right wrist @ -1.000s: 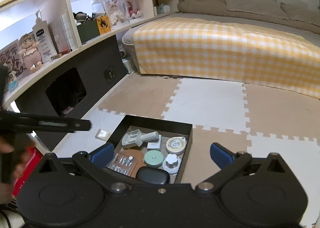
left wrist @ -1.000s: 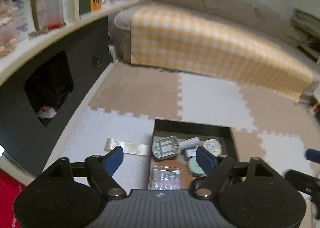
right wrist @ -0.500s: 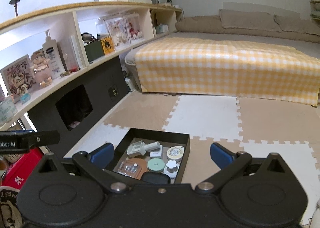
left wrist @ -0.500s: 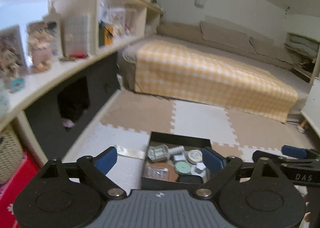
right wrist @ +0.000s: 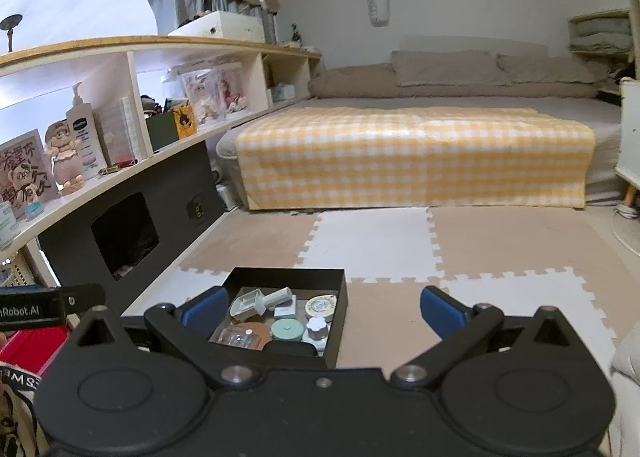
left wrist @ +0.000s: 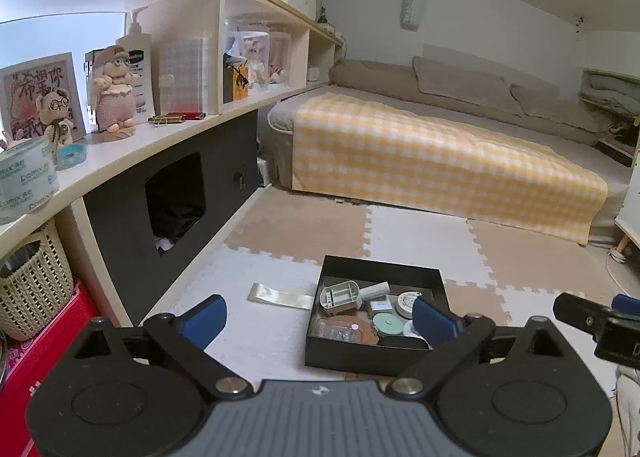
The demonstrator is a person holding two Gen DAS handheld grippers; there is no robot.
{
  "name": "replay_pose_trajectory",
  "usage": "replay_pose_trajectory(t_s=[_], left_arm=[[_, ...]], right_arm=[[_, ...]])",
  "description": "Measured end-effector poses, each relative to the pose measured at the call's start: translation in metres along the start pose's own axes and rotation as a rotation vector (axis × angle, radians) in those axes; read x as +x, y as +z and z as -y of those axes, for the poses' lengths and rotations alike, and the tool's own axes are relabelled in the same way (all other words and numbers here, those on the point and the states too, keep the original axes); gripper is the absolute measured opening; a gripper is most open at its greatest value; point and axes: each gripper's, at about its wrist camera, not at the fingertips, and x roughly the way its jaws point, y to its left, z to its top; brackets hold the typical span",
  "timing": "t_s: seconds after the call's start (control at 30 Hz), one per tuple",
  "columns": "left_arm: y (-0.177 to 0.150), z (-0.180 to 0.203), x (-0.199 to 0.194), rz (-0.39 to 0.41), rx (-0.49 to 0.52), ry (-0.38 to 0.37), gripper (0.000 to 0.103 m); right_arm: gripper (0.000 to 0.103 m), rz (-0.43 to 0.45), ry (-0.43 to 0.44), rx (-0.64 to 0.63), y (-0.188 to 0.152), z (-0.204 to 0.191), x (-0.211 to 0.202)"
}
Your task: Organize rigid objects
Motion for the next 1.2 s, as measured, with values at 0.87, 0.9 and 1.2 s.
replay_pose_trajectory(t_s=[0.87,0.9,1.2], left_arm=[[-0.03,-0.002,-0.028,0.039,0.086,0.001,0.102],[-0.03,-0.001,-0.028,0.041,0.09,0.0,0.102],[-0.032,0.002,-0.027,0.045,0.094,0.0,0.103]], right_arm=[[0.103,0.073,-0.07,-0.025,-0.03,0.003,-0.035],[0.103,0.075,-0.072,-0.024,-0.029,0.002,-0.035],[0.103,0.089,-0.087,-0.033,-0.029,0.001,-0.039]])
